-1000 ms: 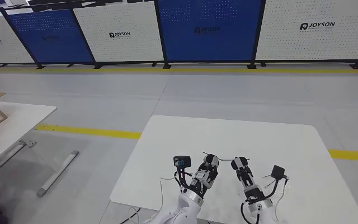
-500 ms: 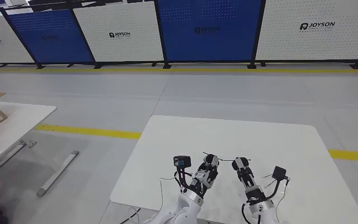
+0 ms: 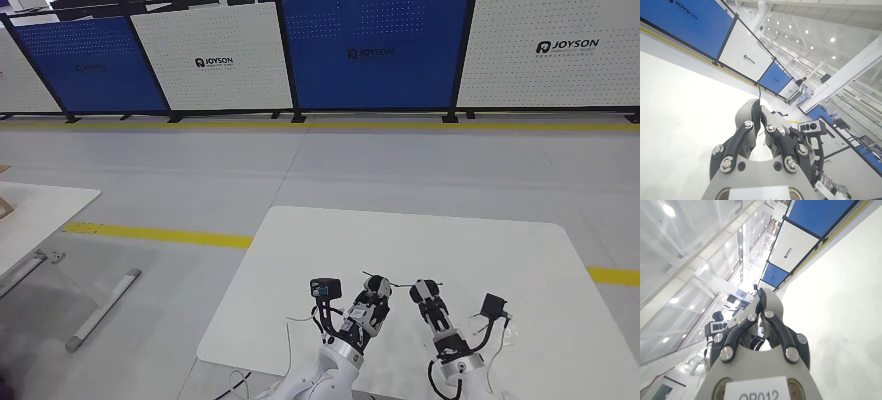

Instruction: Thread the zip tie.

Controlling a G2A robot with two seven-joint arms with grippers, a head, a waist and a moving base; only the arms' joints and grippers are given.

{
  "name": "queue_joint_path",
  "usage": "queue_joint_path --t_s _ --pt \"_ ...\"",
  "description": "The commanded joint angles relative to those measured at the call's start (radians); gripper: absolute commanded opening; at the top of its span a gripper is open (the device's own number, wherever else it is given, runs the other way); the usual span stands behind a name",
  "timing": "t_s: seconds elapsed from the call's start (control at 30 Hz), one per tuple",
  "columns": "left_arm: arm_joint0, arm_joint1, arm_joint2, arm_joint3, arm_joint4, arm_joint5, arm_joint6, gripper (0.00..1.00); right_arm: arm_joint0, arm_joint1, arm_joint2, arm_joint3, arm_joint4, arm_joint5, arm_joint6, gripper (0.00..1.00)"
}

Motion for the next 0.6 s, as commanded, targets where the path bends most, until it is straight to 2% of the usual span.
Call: queue_joint_path --t_s 0.0,0.2,0.43,0.57 --pt "0.0 0.0 0.0 0.0 0.0 0.0 0.0 0.0 -0.005 -0.001 0.003 -0.003 -0.003 -0.001 -0.007 0.0" --pt "0.0 0.0 0.0 0.0 0.0 0.0 0.0 0.0 -0.035 0.002 0.029 -0.017 0.025 -0.025 0.019 0.0" --pt "0.0 0.0 0.0 0.0 0.0 0.0 0.0 0.0 -0.035 0.002 0.029 -0.017 0.025 -0.025 0.019 0.0" --pt "0.0 0.0 0.0 0.0 0.0 0.0 0.0 0.0 -0.048 0.0 0.036 -0.036 0.049 0.005 -0.003 0.0"
